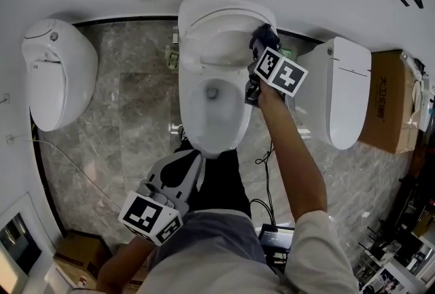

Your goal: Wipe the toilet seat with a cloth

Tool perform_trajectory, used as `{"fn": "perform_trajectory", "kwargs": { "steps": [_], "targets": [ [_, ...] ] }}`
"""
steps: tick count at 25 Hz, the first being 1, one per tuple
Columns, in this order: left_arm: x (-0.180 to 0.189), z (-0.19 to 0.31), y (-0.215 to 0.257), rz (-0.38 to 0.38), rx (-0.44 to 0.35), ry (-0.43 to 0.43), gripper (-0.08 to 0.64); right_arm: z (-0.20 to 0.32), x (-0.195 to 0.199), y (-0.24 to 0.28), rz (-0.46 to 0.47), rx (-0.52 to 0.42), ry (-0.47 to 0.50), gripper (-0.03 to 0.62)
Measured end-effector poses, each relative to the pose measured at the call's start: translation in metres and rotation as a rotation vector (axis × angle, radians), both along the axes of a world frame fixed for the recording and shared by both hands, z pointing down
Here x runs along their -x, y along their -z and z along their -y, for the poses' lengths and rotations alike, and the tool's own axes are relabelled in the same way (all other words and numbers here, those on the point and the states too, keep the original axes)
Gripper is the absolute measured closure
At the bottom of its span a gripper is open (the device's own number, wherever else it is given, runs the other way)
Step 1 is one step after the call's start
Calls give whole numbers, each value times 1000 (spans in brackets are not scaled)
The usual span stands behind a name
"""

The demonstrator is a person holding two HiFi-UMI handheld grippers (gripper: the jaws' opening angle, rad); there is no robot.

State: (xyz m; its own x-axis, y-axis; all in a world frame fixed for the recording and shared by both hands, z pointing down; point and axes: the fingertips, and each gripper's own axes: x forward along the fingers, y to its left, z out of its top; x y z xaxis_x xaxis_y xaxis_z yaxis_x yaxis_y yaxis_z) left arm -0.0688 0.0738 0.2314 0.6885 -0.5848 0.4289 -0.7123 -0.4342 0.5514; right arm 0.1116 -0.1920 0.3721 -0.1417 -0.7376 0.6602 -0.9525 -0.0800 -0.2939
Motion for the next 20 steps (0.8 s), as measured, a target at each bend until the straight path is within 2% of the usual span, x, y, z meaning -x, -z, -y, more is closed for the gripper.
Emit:
{"fn": "perform_trajectory", "kwargs": {
  "steps": [3, 10, 20],
  "targets": [
    [3, -4, -2, -16, 5, -3, 552, 1, 6, 6, -6, -5, 17, 491],
    [18, -11, -20, 32, 49, 25, 552, 5, 19, 14, -21, -21, 57, 489],
    [31, -12, -25, 42, 48, 55, 552, 8, 38, 20, 3, -35, 58, 489]
  ]
}}
